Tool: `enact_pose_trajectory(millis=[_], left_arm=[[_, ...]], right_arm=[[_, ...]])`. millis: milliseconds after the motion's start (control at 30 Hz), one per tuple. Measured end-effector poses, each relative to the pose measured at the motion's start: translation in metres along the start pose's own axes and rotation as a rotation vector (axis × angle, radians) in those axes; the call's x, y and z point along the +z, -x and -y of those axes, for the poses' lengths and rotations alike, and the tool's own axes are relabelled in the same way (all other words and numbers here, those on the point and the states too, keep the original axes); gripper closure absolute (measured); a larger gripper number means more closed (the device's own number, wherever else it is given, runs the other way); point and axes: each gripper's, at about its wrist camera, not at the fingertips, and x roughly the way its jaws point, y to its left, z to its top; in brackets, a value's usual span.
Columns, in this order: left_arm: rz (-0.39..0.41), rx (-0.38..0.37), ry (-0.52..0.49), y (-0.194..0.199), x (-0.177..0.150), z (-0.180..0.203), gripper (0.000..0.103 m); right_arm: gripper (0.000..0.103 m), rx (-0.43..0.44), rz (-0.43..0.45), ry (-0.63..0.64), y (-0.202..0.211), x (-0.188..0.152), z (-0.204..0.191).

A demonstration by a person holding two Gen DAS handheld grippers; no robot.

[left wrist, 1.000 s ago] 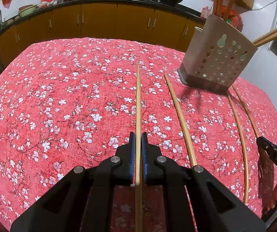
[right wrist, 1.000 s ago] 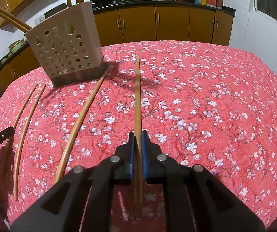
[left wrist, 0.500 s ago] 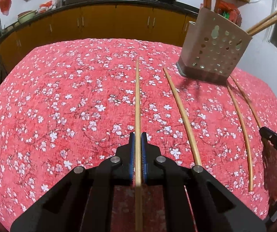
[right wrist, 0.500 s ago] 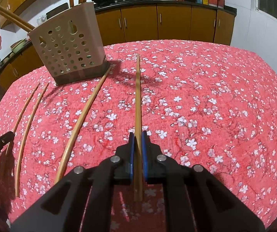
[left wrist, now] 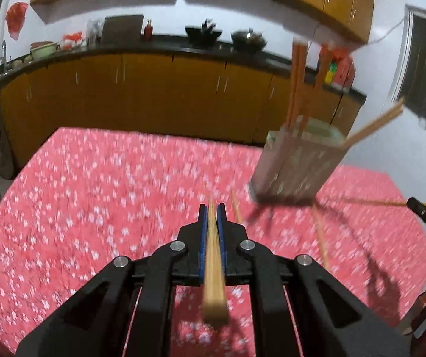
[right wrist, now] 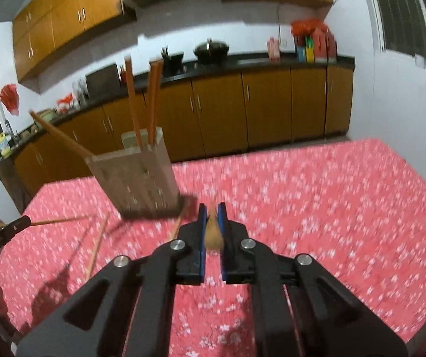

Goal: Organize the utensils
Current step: 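Raise the left gripper's chopstick upright over the holder while the right gripper lifts its chopstick, then drop the left gripper's chopstick into the holder while the right gripper releases its chopstick there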

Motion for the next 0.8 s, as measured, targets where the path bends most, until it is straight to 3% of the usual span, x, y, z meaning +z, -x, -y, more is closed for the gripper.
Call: enact_pose_trajectory(millis=[233,533,667,800], left_arm=[[0.089,-0.038,0.004,0.024,0.034,0.009,0.096],[0.199,-0.138,-0.072,0.062,0.069,0.053,0.096],[0.259,-0.191,-0.104,0.08,0.083,0.082,0.096],[0.315,-0.193,-0.102,0.083,0.099,0.099,0.096]], right_arm=[[0.095,0.038,0.108,0.009,0.03,0.031,-0.009],[0.095,0.213,0.265,0.014,0.09,0.089,-0.031],[0.095,0.23,0.354,0.028,0.106,0.109,-0.045],[0.095,0.229,0.399,0.032,0.101,0.123,-0.057]])
